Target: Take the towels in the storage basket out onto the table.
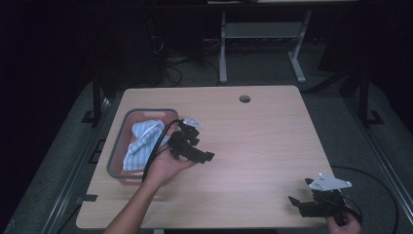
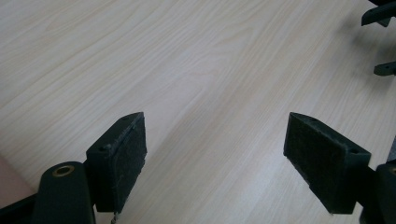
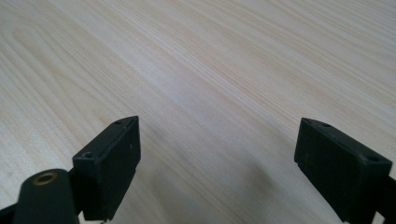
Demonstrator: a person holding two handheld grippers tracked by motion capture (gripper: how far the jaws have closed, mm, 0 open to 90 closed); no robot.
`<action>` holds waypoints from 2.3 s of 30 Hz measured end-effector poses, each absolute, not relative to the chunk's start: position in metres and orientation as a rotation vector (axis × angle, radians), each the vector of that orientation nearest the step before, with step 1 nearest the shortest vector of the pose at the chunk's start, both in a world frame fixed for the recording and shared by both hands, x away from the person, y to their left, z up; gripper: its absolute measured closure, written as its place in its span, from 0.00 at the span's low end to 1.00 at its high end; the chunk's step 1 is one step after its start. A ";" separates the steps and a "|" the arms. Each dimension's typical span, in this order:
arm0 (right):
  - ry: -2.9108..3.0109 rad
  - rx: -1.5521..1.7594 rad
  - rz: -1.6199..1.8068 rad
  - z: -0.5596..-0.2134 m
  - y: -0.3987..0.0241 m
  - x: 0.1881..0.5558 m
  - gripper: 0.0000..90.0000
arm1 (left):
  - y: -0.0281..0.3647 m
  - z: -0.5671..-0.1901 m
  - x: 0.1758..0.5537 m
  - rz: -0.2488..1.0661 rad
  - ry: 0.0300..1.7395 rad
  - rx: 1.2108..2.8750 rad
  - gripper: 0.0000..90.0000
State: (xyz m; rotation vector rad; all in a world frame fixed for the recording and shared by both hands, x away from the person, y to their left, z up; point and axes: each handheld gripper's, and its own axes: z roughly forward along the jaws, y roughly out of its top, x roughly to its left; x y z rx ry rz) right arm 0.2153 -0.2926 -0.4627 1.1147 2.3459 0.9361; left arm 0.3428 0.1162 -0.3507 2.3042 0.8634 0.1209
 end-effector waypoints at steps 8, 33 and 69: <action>2.345 1.105 0.943 -0.461 -0.292 0.213 0.15 | 0.139 -0.338 0.354 0.133 0.918 2.271 0.24; 2.345 1.071 0.935 -0.459 -0.290 0.212 0.15 | 0.226 -0.331 0.379 0.229 1.183 2.148 0.26; 2.343 1.077 0.942 -0.458 -0.290 0.211 0.15 | 0.253 -0.399 0.409 0.341 1.552 2.334 0.33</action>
